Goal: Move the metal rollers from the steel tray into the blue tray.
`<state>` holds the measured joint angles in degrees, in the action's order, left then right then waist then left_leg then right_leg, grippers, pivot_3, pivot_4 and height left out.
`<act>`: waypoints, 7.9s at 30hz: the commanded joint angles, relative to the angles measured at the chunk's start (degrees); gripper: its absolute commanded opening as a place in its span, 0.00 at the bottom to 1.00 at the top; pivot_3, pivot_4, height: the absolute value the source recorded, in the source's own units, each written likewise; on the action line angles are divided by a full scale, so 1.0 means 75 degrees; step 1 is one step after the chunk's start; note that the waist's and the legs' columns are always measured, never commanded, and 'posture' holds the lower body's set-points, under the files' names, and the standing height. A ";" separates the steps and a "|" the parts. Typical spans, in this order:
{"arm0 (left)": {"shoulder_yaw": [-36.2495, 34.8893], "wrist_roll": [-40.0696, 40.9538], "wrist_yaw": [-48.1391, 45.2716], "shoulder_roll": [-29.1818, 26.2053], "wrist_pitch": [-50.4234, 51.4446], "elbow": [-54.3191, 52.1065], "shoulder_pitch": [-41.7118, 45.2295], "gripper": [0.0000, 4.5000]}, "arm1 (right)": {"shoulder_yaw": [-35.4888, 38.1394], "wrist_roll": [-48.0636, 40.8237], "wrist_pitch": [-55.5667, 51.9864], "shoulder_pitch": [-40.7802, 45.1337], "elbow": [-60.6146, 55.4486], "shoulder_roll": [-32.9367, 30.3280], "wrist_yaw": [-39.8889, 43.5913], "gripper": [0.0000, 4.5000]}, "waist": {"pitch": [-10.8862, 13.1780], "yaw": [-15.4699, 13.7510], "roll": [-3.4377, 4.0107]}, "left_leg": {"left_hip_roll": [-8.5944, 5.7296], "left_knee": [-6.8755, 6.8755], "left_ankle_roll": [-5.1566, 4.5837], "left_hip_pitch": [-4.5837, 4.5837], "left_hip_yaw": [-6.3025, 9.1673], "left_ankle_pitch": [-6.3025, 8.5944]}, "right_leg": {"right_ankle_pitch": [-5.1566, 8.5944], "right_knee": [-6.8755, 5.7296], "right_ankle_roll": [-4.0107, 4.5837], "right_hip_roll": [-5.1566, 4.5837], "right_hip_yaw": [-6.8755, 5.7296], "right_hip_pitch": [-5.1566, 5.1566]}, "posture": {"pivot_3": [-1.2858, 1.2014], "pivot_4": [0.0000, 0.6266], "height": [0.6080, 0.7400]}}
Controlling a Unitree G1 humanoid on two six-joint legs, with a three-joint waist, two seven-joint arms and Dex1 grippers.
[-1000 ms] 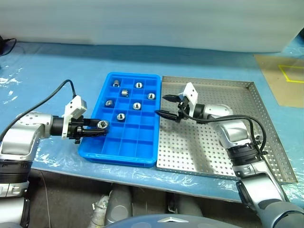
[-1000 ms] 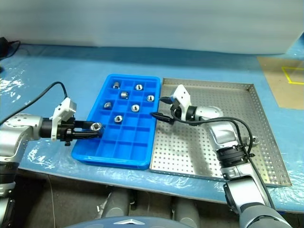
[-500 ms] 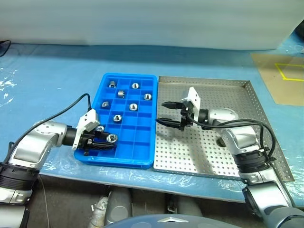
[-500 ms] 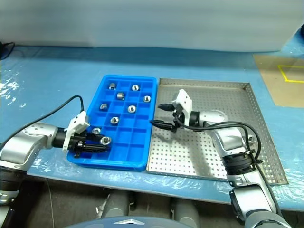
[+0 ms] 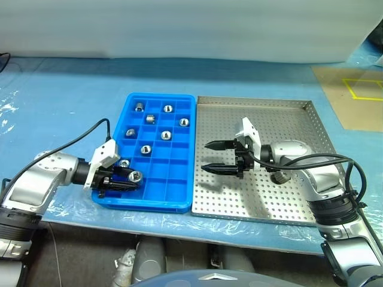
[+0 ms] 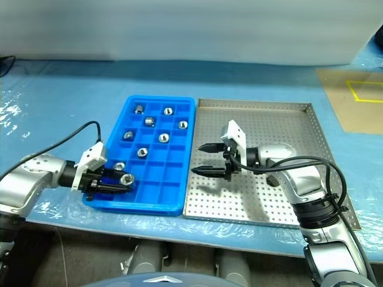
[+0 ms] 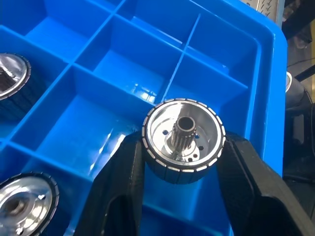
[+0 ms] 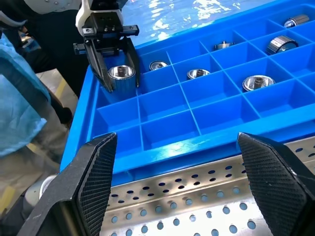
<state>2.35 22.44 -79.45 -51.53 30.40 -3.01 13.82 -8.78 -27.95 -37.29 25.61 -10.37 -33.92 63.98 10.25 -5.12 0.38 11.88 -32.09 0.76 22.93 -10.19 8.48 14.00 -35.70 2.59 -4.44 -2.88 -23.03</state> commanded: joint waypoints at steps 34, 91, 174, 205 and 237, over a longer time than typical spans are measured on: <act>-0.0130 0.0290 0.0155 0.0355 -0.0306 0.1822 0.2073 0.72 | -0.0088 0.0624 0.0675 -0.0210 0.0014 0.0034 -0.0299 0.90 | -0.0019 -0.0115 0.0025 | 0.0000 0.0022 0.0046 -0.0137 0.0008 -0.0026 | 0.0002 -0.0028 0.0008 0.0005 0.0011 0.0121 | 0.50 0.24 1.00; 0.0958 -0.1733 -0.0174 0.5716 -0.3334 0.6539 0.6095 0.73 | 0.2692 0.1376 0.2159 -0.4112 0.0519 0.0405 -0.3704 0.81 | -0.0027 0.0980 0.0010 | -0.0012 -0.0097 -0.0119 0.0029 0.0008 0.0041 | -0.0036 0.0087 -0.0015 0.0005 0.0007 0.0089 | 0.35 0.24 1.00; 0.0469 -0.3136 0.1911 0.5918 -0.8998 0.9432 0.6985 0.73 | 0.2543 -0.2023 -0.1263 -0.1676 -0.2001 0.0366 -0.3703 0.37 | -0.0023 0.0573 0.0010 | -0.0018 -0.0045 -0.0118 0.0037 0.0003 0.0038 | -0.0039 0.0103 -0.0016 -0.0012 0.0019 0.0055 | 0.36 0.24 1.00; 0.0432 -0.3032 0.1647 0.6126 -0.9701 0.9291 0.6737 0.64 | 0.1866 -0.1877 -0.1281 -0.1163 -0.1787 0.0688 -0.3796 0.37 | -0.0023 0.0570 0.0010 | -0.0018 -0.0046 -0.0117 0.0036 0.0003 0.0037 | -0.0039 0.0096 -0.0017 -0.0012 0.0020 0.0054 | 0.37 0.24 1.00; -0.0010 -0.2804 0.1987 0.6165 -0.8344 0.9293 0.7144 0.30 | 0.1730 -0.1627 -0.1068 -0.1265 -0.1767 0.0173 -0.3283 0.37 | -0.0023 0.0561 0.0011 | -0.0019 -0.0045 -0.0116 0.0041 0.0002 0.0037 | -0.0039 0.0094 -0.0016 -0.0013 0.0022 0.0049 | 0.37 0.24 1.00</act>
<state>4.81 -1.27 -66.05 -4.46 -32.27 68.85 65.82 5.88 -40.21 -44.96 17.72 -21.15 -31.31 36.55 10.08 -0.92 0.46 11.72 -32.41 -0.12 23.24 -10.18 8.76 13.70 -35.00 2.47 -4.54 -2.71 -22.67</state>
